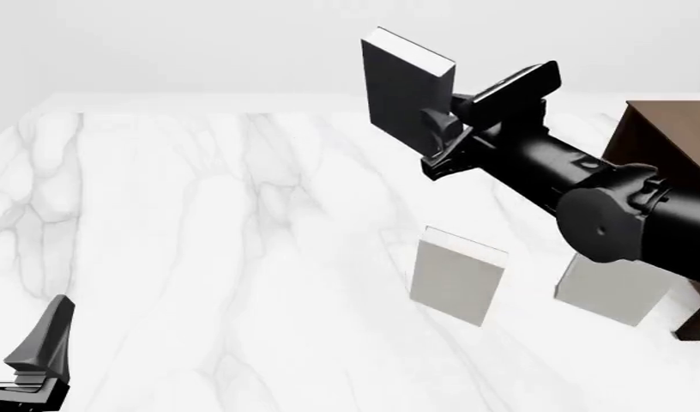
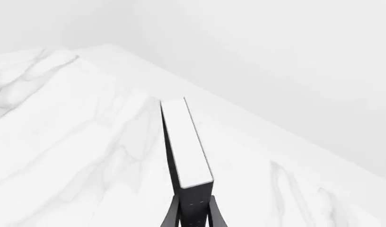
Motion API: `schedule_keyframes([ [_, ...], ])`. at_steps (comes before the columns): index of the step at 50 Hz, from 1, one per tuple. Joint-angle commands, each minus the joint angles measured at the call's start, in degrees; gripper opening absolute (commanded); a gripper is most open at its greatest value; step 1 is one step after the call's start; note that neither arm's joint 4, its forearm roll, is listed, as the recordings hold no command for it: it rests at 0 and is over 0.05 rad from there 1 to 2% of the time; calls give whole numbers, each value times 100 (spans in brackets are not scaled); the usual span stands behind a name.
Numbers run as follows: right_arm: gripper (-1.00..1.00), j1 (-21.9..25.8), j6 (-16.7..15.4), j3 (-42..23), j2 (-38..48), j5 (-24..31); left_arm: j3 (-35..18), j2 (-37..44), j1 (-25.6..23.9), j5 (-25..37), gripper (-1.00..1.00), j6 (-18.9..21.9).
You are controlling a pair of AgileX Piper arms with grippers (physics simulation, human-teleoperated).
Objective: Pick up the book on the left and place it on top of the shelf.
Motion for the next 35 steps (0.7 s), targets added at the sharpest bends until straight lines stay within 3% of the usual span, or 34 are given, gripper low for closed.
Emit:
schedule_keyframes([
  [1, -100, -286, -184, 113, -402, 100, 0, 0, 0, 0, 100, 0],
  [10, -100, -762, -601, 125, -738, 360, 0, 0, 0, 0, 100, 0],
  [35, -100, -1754, -1299, 350, -1509, 705, 0, 0, 0, 0, 100, 0],
])
